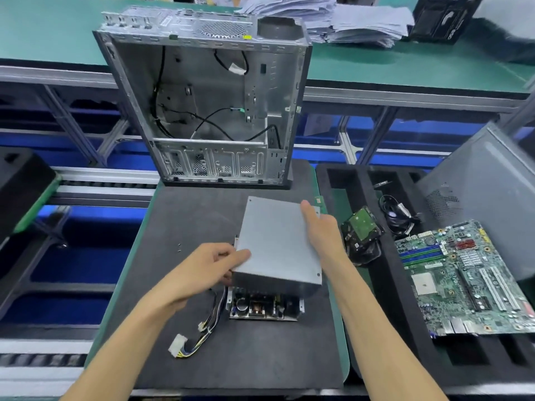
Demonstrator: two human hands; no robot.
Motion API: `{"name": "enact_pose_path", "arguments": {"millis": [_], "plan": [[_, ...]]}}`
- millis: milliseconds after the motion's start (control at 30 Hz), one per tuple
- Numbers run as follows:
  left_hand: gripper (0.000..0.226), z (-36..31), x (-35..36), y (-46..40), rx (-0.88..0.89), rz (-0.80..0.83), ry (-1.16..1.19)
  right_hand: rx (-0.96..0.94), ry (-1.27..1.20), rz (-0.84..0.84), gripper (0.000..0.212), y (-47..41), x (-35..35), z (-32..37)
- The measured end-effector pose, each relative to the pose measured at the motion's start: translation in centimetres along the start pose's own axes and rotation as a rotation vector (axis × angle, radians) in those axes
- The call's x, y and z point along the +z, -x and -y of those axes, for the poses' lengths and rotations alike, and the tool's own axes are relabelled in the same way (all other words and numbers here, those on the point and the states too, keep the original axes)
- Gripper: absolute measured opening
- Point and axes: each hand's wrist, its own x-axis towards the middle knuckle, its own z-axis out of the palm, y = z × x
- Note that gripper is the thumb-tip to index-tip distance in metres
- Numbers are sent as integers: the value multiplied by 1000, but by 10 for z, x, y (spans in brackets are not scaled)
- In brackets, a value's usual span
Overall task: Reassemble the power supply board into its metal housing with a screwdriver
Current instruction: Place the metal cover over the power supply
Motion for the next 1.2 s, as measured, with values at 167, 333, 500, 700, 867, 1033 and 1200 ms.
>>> {"name": "enact_pose_path", "arguments": {"millis": [167, 333, 500, 700, 867, 1033, 1200], "plan": [[39, 3, -2, 13, 15, -35, -1, 74, 110, 38, 54, -6, 15, -7], [44, 3, -2, 23, -91, -2, -13, 32, 222, 85, 50, -10, 25, -23], [51, 2, 3, 26, -75, -47, -63, -70, 251, 56, 52, -9, 25, -27], [49, 5, 7, 27, -88, -12, -70, -141, 277, -18, 57, -6, 27, -37], [51, 11, 6, 28, -95, 12, -62, -49, 470, -5, 60, -11, 23, -40], [50, 23, 8, 32, -89, -9, -58, 67, 492, 82, 54, -33, 15, -26], [71, 25, 9, 34, -51, -44, -18, 147, 175, 98, 36, -34, 10, -25]]}}
